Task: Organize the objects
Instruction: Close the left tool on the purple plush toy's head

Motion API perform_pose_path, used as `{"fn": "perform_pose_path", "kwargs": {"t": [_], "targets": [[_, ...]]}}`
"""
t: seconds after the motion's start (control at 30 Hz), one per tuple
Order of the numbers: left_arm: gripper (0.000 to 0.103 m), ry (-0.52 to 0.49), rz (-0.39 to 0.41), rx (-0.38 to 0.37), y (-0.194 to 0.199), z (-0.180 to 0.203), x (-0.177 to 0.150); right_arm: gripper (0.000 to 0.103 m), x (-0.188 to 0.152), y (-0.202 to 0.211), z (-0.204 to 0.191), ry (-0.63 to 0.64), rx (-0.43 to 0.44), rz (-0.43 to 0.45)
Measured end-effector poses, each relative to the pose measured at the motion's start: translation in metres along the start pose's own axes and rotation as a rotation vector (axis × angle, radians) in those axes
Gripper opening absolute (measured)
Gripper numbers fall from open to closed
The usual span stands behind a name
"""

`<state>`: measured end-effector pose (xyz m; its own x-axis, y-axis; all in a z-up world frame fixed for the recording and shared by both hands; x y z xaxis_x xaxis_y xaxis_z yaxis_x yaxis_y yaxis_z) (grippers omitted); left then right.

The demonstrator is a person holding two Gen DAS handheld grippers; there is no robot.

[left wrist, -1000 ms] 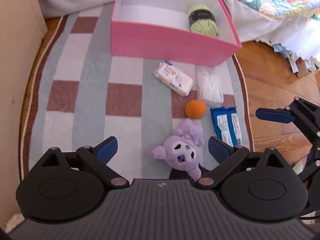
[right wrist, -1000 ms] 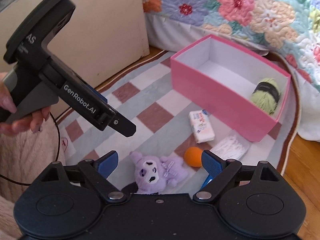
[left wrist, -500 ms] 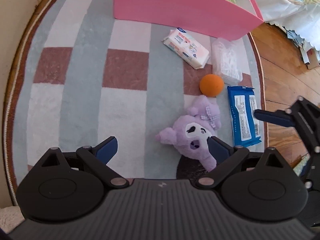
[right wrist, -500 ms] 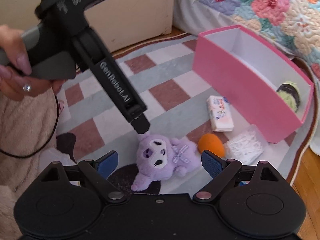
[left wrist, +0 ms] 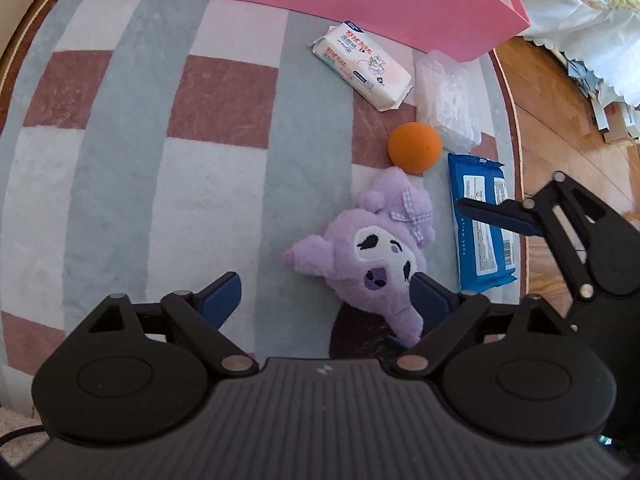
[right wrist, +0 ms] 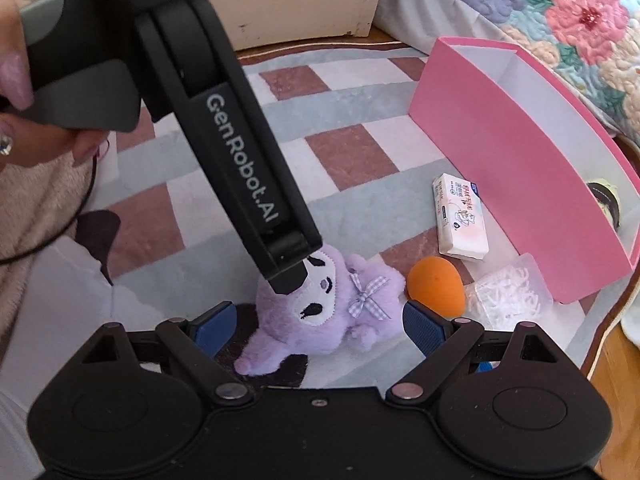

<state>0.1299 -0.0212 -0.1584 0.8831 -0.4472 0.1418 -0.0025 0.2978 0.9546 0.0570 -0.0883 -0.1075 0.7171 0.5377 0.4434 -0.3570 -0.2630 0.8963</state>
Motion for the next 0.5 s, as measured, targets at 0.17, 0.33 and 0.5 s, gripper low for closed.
{"fn": "perform_pose_path", "kwargs": {"t": [0.17, 0.33, 0.5], "targets": [[0.067, 0.029, -0.024, -0.050, -0.009, 0.001, -0.003, 0.093, -0.002, -0.015, 0.007, 0.003, -0.004, -0.013], [0.055, 0.053, 0.002, -0.059, -0.013, -0.001, -0.004, 0.093, -0.004, -0.026, 0.016, -0.019, 0.029, -0.017], [0.051, 0.094, 0.003, -0.106, -0.016, -0.004, -0.003, 0.094, -0.008, -0.035, 0.023, -0.046, 0.061, -0.009]]}}
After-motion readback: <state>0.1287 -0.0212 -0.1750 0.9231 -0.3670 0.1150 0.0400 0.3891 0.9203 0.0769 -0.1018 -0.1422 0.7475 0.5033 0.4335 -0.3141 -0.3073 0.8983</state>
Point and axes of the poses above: each gripper's, at about its wrist camera, not at the fingertips, and y roughly against the way its jaws point, z to its right, x to its top, the point moved 3 cm from there along -y, roughly the way its jaws point, and after that the axes turned 8 degrees about x, right-handed, at the moved point
